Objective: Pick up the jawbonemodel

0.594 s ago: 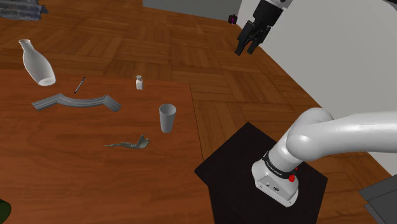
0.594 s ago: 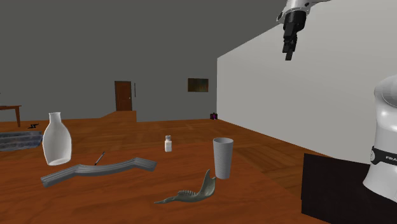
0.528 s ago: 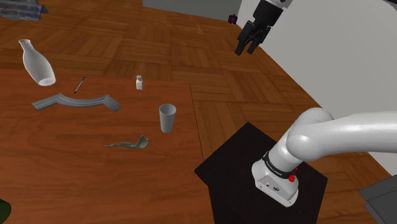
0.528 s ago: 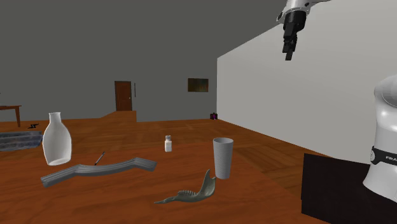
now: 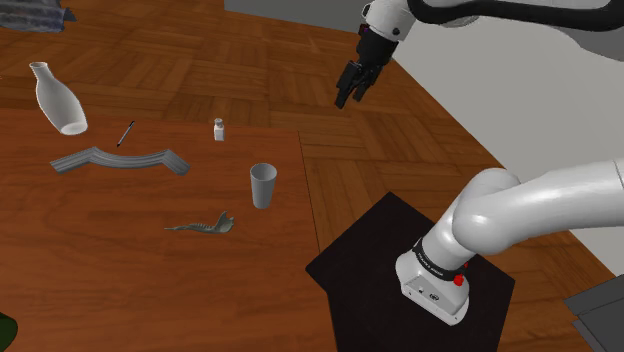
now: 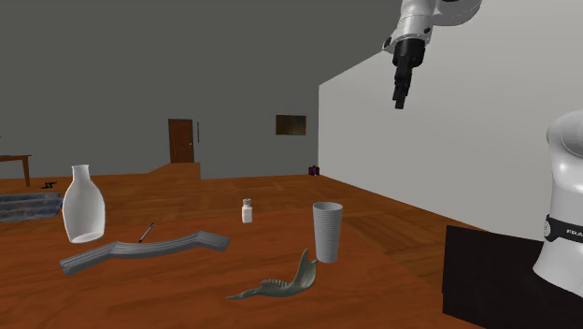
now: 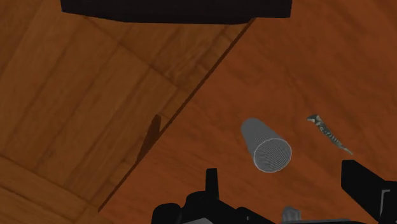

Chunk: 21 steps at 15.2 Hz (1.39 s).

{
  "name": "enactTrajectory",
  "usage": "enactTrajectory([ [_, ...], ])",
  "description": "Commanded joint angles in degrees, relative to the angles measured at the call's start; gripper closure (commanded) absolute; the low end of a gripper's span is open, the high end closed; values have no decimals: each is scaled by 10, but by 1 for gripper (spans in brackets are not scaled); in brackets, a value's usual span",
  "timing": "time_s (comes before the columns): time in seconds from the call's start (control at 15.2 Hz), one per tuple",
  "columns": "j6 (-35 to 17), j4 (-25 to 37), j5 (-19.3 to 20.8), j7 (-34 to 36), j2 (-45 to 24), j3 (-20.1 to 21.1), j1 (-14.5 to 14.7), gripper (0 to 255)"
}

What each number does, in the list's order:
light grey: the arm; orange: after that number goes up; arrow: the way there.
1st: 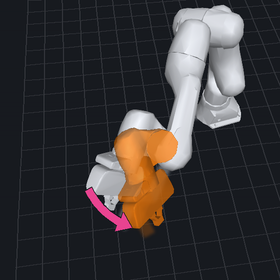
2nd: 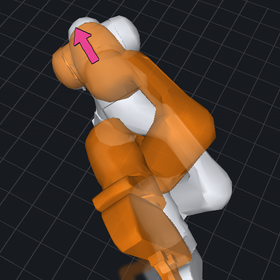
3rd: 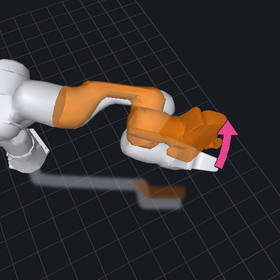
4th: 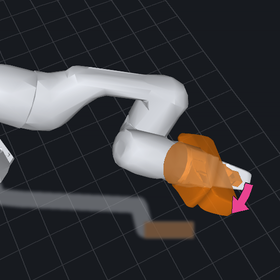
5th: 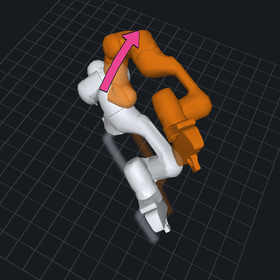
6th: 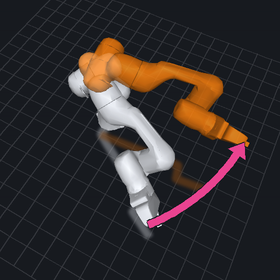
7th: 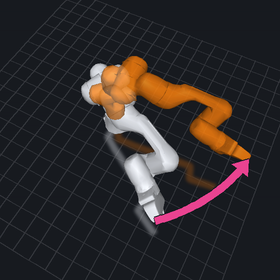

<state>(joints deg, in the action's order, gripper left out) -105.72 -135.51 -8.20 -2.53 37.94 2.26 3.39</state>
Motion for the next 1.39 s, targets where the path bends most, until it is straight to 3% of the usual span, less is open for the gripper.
enactTrajectory([
  [0.0, -40, -13, -4, -9, -25, 10, 10, 0],
  [0.73, -226, -13, -9, -51, -202, 67, 57, 0],
  [1.32, -349, 40, 32, -60, -375, 111, 86, 0],
])
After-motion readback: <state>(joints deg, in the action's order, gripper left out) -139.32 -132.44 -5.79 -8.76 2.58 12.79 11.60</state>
